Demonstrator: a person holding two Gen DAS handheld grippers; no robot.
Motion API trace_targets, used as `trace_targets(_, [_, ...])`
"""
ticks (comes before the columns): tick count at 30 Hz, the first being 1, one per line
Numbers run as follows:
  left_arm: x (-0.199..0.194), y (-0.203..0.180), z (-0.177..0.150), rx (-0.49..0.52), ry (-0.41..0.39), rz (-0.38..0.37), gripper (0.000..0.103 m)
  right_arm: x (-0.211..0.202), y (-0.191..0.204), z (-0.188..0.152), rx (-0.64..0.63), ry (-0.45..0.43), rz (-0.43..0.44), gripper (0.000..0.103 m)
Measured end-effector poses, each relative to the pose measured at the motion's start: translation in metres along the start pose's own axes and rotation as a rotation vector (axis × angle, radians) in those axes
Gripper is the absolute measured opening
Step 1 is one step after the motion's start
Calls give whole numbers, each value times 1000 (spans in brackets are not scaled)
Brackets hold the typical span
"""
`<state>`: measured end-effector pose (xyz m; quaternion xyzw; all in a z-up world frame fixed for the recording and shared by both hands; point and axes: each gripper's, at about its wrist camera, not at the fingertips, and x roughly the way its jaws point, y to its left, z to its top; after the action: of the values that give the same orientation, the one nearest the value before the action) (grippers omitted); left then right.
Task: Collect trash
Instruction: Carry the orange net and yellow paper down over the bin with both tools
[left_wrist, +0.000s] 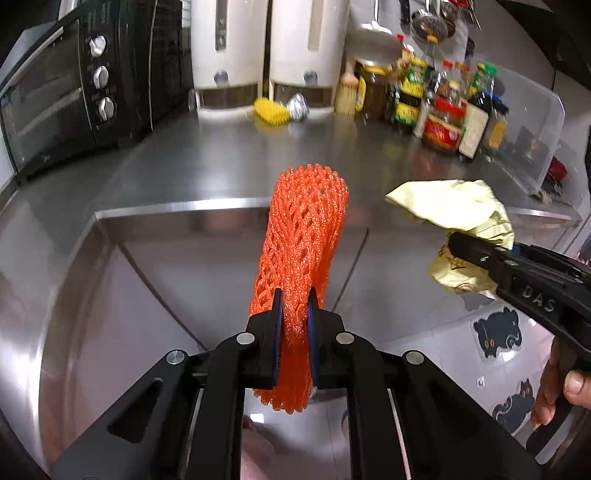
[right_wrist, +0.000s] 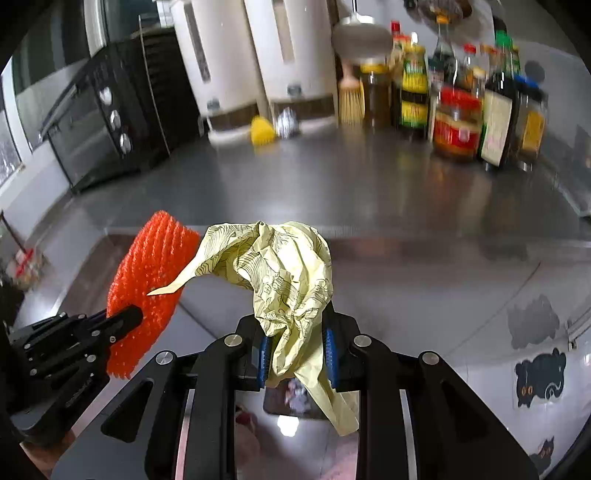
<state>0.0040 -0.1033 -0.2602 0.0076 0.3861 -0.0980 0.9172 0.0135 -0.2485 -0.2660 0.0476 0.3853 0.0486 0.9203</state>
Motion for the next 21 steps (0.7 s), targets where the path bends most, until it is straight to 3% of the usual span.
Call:
trace_targets(11, [78, -13, -80, 20, 145, -59, 10, 84, -24, -84, 69, 202, -14, 24])
trace_targets(21, [169, -6, -122, -10, 296, -53, 10, 156, -44, -123, 120, 327, -46, 24])
